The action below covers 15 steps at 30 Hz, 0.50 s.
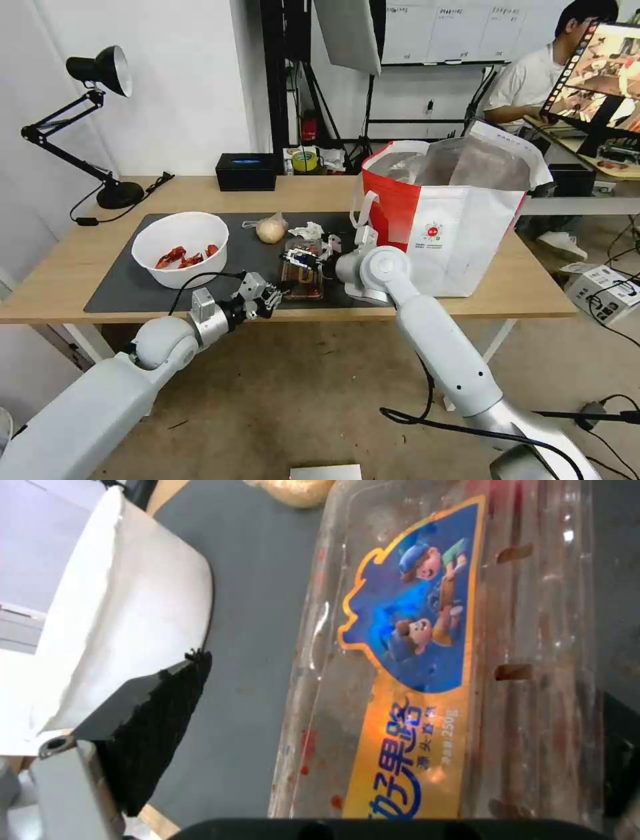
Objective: Pick up the trash from the table and place it into the takeout bag.
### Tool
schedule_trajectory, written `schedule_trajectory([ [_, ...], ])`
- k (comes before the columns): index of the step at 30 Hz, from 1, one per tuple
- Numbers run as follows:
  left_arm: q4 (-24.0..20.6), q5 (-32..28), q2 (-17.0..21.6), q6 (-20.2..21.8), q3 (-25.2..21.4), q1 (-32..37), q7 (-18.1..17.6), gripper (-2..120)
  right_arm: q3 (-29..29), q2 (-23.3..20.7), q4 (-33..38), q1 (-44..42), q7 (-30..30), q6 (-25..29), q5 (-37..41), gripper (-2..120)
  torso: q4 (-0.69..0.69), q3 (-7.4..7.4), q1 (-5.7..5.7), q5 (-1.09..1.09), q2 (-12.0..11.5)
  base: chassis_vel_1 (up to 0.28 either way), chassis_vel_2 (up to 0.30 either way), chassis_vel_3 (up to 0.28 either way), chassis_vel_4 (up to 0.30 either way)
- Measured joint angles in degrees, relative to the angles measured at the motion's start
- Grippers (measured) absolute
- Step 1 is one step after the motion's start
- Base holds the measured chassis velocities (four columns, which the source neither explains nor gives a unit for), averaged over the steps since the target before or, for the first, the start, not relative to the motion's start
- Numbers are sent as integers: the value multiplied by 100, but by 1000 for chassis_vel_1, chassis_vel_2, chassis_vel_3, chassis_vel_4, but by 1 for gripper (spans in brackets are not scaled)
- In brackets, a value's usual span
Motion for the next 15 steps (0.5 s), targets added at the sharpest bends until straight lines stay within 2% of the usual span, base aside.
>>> schedule_trajectory([
  [5,-7,-3,-4,-18,-36,15,7,0,-37,24,-73,46,18,0,-3,99,0,0,0,0,0,0,0,0,0],
  [7,-24,-7,-4,-20,-69,30,14,0,-49,37,-110,62,83,1,2,91,-1,-1,-1,0,0,0,0,0,0],
  [8,-24,-7,-4,-20,-69,30,14,0,-49,37,-110,62,83,1,2,91,-1,-1,-1,0,0,0,0,0,0],
  [11,-55,-11,7,-24,-114,67,26,0,-32,67,-162,69,150,2,10,78,-1,-1,-1,0,1,0,0,0,0],
  [12,-55,-11,7,-24,-114,67,26,0,-32,67,-162,69,150,2,10,78,-1,-1,-1,0,1,0,0,0,0],
  [15,-75,-15,31,-37,-163,114,35,0,-31,80,-199,64,185,4,8,61,-2,-1,-1,0,0,0,0,0,0],
])
